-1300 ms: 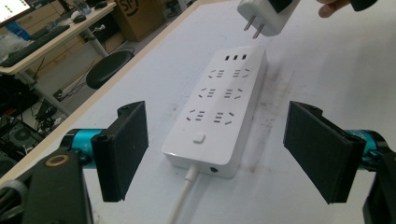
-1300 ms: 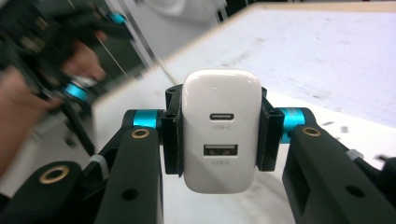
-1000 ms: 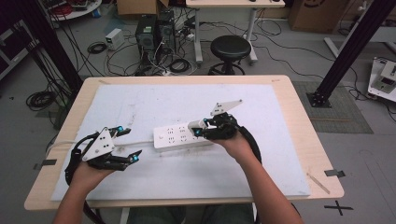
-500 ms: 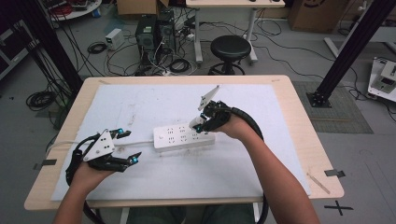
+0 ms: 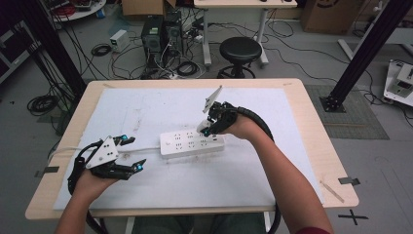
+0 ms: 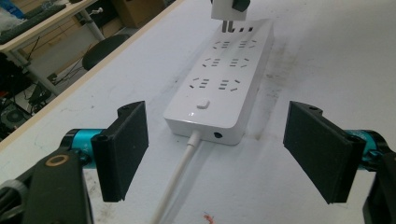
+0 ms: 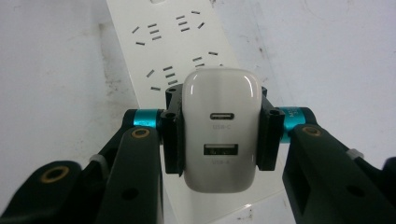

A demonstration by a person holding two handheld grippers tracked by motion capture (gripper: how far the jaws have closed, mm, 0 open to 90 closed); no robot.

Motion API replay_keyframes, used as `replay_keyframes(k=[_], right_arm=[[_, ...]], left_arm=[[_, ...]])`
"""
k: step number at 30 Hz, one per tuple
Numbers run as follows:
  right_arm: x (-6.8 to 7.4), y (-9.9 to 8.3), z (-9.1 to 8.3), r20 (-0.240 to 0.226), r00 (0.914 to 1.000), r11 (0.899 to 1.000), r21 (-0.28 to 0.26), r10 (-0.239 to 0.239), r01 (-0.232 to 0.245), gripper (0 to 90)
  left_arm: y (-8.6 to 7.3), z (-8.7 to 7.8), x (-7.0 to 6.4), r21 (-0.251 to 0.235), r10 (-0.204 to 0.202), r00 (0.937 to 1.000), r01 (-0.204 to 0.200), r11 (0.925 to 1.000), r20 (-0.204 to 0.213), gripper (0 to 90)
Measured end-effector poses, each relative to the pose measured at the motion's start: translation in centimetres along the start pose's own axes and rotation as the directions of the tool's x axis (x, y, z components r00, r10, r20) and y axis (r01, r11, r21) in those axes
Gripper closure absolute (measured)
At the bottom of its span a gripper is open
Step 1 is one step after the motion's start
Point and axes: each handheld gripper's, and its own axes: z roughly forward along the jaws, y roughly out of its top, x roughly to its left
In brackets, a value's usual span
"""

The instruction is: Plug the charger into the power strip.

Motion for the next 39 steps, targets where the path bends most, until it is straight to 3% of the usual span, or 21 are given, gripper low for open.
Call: replay_keyframes(k=[3,7,12,14,19,22,28,31,39], right_arm=[[0.0,0.1,0.0,-0.003,0.9999,1.000,0.003,-0.012,0.012,63.1],[-0.1,0.6,0.2,-0.009,0.9986,0.996,0.065,-0.053,0.053,63.1],[-0.3,1.0,0.4,-0.029,0.9963,0.991,0.101,-0.081,0.084,63.1],[-0.5,1.8,0.9,-0.043,0.9908,0.980,0.148,-0.129,0.134,63.1],[-0.6,3.0,1.3,-0.057,0.9845,0.963,0.204,-0.166,0.174,63.1],[-0.8,3.3,1.4,-0.059,0.9832,0.961,0.210,-0.173,0.182,63.1],[-1.1,4.0,1.3,-0.054,0.9797,0.945,0.259,-0.193,0.200,63.1],[-1.2,4.2,1.4,-0.056,0.9786,0.943,0.263,-0.198,0.206,63.1],[-1.3,4.9,1.9,-0.073,0.9712,0.924,0.299,-0.227,0.238,63.1]], left_arm=[[0.1,0.1,0.0,0.001,0.004,1.0000,-0.004,1.0000,0.002,22.1],[0.1,0.1,-0.1,0.003,0.007,1.0000,-0.007,1.0000,0.002,22.2],[0.0,-0.1,-0.1,-0.002,0.000,1.0000,0.000,1.0000,-0.002,22.1],[-0.1,-0.3,-0.1,-0.001,-0.002,1.0000,0.002,1.0000,-0.004,22.1],[-0.6,-0.6,0.1,0.002,-0.012,0.9998,0.013,0.9999,-0.013,22.1],[-0.8,-0.9,0.1,0.001,-0.014,0.9998,0.014,0.9999,-0.015,22.1],[-1.0,-1.1,0.3,0.002,-0.017,0.9996,0.017,0.9999,-0.023,22.2],[-1.0,-1.2,0.4,0.001,-0.019,0.9995,0.019,0.9998,-0.024,22.2],[-1.1,-1.4,0.4,-0.001,-0.018,0.9994,0.018,0.9998,-0.029,22.1]])
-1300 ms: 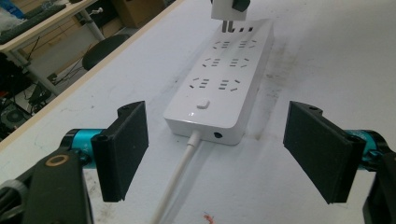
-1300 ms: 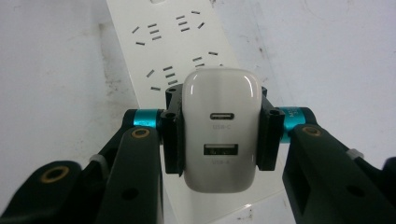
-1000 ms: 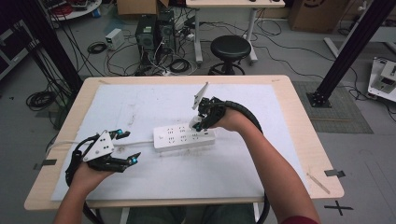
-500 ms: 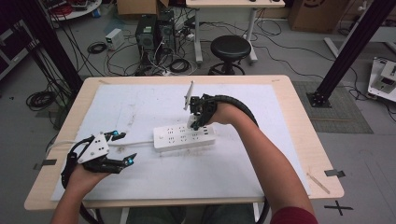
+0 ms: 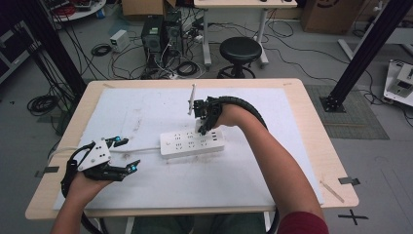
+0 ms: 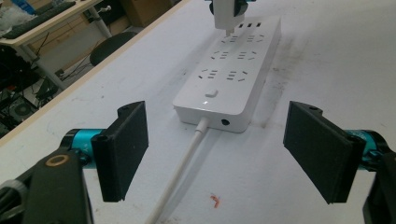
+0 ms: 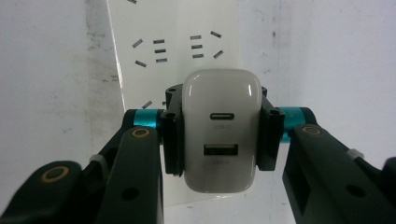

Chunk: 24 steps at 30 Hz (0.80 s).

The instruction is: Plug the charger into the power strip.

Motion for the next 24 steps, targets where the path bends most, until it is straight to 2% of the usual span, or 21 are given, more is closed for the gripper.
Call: replay_keyframes(k=[5,8,15,18,19,21,24], right_arm=[[-0.1,0.4,0.0,-0.011,0.9997,0.999,0.028,-0.022,0.023,63.0],[-0.2,0.8,0.3,-0.024,0.9975,0.996,0.061,-0.066,0.067,63.1],[-0.2,1.2,0.8,-0.034,0.9954,0.992,0.090,-0.090,0.093,63.1],[-0.2,1.4,0.9,-0.036,0.9961,0.992,0.097,-0.080,0.084,63.1],[-0.3,1.5,0.9,-0.039,0.9945,0.991,0.089,-0.097,0.100,63.1],[-0.3,1.5,0.9,-0.046,0.9937,0.990,0.092,-0.102,0.106,63.1],[-0.2,1.5,1.0,-0.050,0.9937,0.986,0.129,-0.100,0.106,63.1]], left_arm=[[-0.2,-0.2,0.1,0.002,-0.001,1.0000,0.001,1.0000,-0.004,22.2],[-0.3,-0.2,0.0,0.003,-0.003,1.0000,0.003,1.0000,-0.006,22.1],[-0.6,-0.4,0.1,0.004,-0.011,0.9999,0.011,0.9999,-0.009,22.1],[-0.7,-0.5,0.1,0.007,-0.014,0.9998,0.014,0.9999,-0.011,22.1],[-0.8,-0.5,0.2,0.008,-0.014,0.9998,0.014,0.9999,-0.011,22.1],[-0.9,-0.5,0.2,0.010,-0.016,0.9998,0.016,0.9998,-0.012,22.1],[-1.0,-0.4,0.2,0.011,-0.018,0.9998,0.018,0.9998,-0.011,22.1]])
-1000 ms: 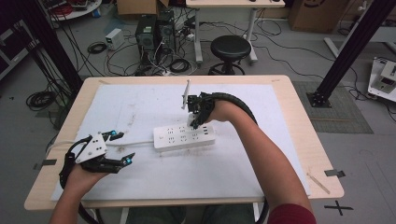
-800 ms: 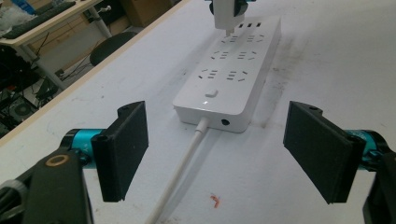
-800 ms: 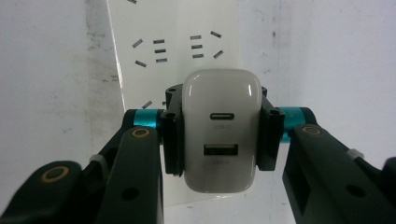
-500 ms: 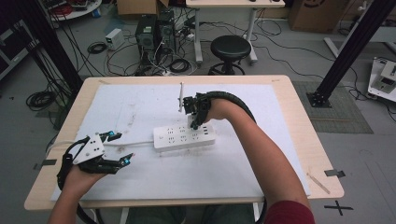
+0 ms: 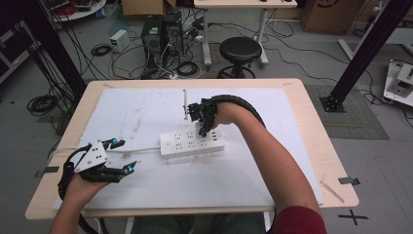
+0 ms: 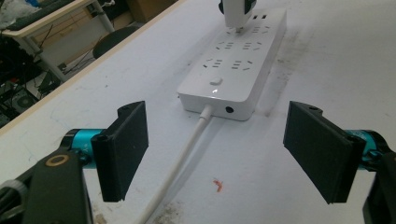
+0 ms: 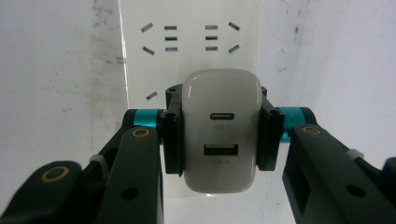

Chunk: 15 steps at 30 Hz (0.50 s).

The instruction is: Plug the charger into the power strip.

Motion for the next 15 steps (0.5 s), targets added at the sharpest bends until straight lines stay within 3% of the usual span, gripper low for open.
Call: replay_keyframes(k=[10,15], right_arm=[[-0.20,0.62,0.54,-0.004,0.9996,1.000,0.017,-0.026,0.026,63.3],[-0.44,0.35,0.66,-0.014,0.9999,1.000,0.000,-0.005,0.005,63.5]], left_arm=[[0.04,0.70,-0.28,0.003,-0.001,0.9999,0.001,1.0000,0.011,22.1],[0.14,0.98,-0.64,-0.007,-0.004,0.9999,0.004,1.0000,0.015,22.1]])
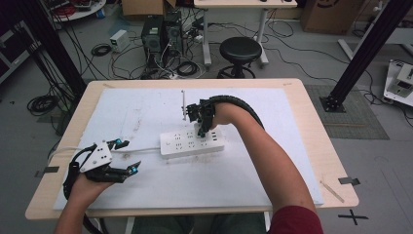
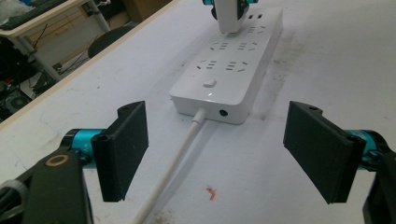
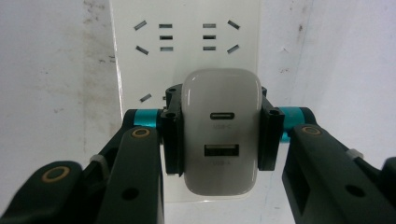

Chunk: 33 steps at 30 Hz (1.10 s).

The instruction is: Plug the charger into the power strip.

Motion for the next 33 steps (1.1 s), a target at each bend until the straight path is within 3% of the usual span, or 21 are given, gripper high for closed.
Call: replay_keyframes(k=[1,5,11,14,27,29,31,32,33], right_arm=[[0.1,-0.1,0.7,-0.001,1.0000,0.999,0.044,0.007,-0.007,63.5],[-0.1,-1.0,0.9,-0.012,0.9995,0.998,-0.052,0.027,-0.028,63.5],[-0.2,-0.9,1.2,-0.018,0.9991,0.998,-0.048,0.039,-0.040,63.7],[-0.2,-1.3,1.5,-0.027,0.9978,0.994,-0.086,0.060,-0.062,63.6],[-0.1,-0.9,1.4,-0.023,0.9984,0.997,-0.056,0.051,-0.052,62.3],[-0.2,-1.1,1.2,-0.039,0.9968,0.995,-0.073,0.070,-0.073,57.0],[-0.1,-1.4,0.7,-0.051,0.9942,0.988,-0.116,0.095,-0.101,45.7],[0.0,-1.6,-0.2,-0.035,0.9940,0.982,-0.158,0.104,-0.108,45.0],[0.0,-1.6,-0.2,-0.035,0.9940,0.982,-0.158,0.104,-0.108,45.0]], left_arm=[[0.0,0.0,-0.1,0.001,0.004,1.0000,-0.004,1.0000,0.000,22.1],[0.0,-0.1,0.0,0.005,0.004,1.0000,-0.004,1.0000,0.002,22.1],[0.4,0.5,0.1,0.003,0.008,1.0000,-0.008,1.0000,0.004,22.1],[0.6,0.7,-0.2,-0.001,0.011,0.9999,-0.011,0.9999,0.013,22.1],[0.7,0.0,0.2,0.018,0.016,0.9998,-0.017,0.9997,0.007,22.1],[0.7,-0.1,0.2,0.013,0.014,0.9999,-0.014,0.9998,0.008,22.1],[0.6,-0.1,0.3,0.018,0.015,0.9999,-0.015,0.9997,0.008,22.2],[0.7,0.0,0.3,0.018,0.015,0.9998,-0.015,0.9997,0.010,22.2],[0.7,0.0,0.3,0.016,0.015,0.9998,-0.015,0.9998,0.009,22.2]])
